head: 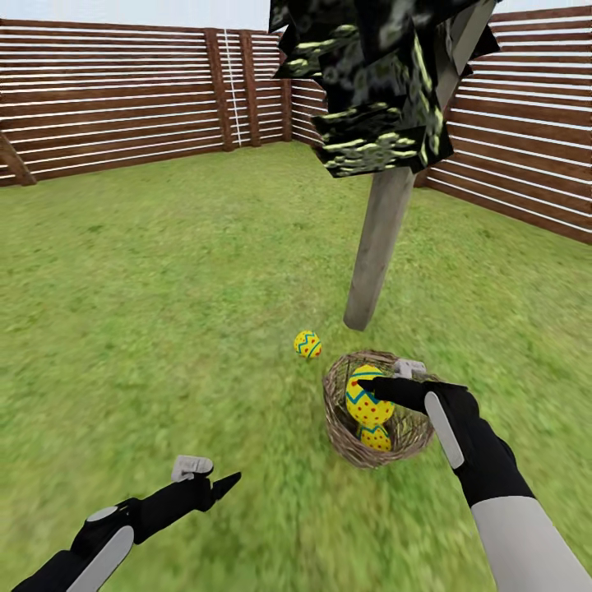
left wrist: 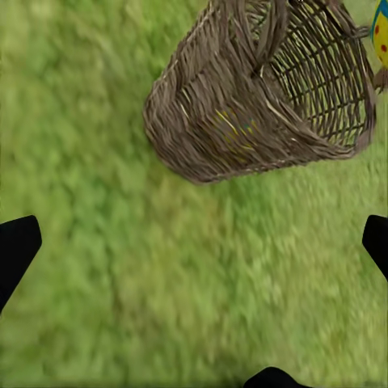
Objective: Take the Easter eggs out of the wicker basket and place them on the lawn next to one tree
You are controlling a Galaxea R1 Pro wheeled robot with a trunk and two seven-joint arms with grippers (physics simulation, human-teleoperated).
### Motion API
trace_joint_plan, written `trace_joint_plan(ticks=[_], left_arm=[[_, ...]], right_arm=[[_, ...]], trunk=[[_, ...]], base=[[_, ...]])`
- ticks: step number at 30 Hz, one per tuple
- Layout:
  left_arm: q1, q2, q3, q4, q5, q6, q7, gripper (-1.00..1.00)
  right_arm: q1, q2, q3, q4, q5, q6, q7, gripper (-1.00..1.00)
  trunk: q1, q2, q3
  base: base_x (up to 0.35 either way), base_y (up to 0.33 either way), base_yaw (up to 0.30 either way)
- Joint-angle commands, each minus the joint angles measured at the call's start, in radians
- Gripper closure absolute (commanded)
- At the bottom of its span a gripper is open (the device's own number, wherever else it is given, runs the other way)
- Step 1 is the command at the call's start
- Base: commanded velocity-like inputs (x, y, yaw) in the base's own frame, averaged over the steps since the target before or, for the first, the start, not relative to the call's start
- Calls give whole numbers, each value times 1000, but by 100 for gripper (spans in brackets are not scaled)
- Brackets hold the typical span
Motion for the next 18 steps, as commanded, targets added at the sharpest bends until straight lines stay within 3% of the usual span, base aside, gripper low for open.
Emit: trace_joint_plan(ticks=[1, 7, 9, 12, 18], left_arm=[[-1, 1, -1, -1, 10, 6, 1, -100], [-1, 3, 0, -3, 9, -6, -3, -100], [-1, 2, -3, -1, 9, -6, 0, -100], [-1, 1, -5, 0, 9, -5, 1, -100], [-1, 0, -6, 0, 9, -5, 1, -100]], right_arm=[[0, 0, 0, -1, 5, 4, 5, 100], [0, 0, 2, -5, 2, 6, 5, 100], [0, 0, 2, -21, 3, 41, 24, 100], [0, -2, -4, -25, 3, 55, 84, 100], [0, -1, -16, -35, -1, 111, 96, 100]], trunk=[[-4, 7, 4], [-4, 7, 12], [-4, 7, 14], [-4, 7, 15], [-4, 7, 15]], base=[[0, 0, 0], [-16, 0, 0], [-278, -74, 0], [-282, -190, 0], [-63, -289, 0]])
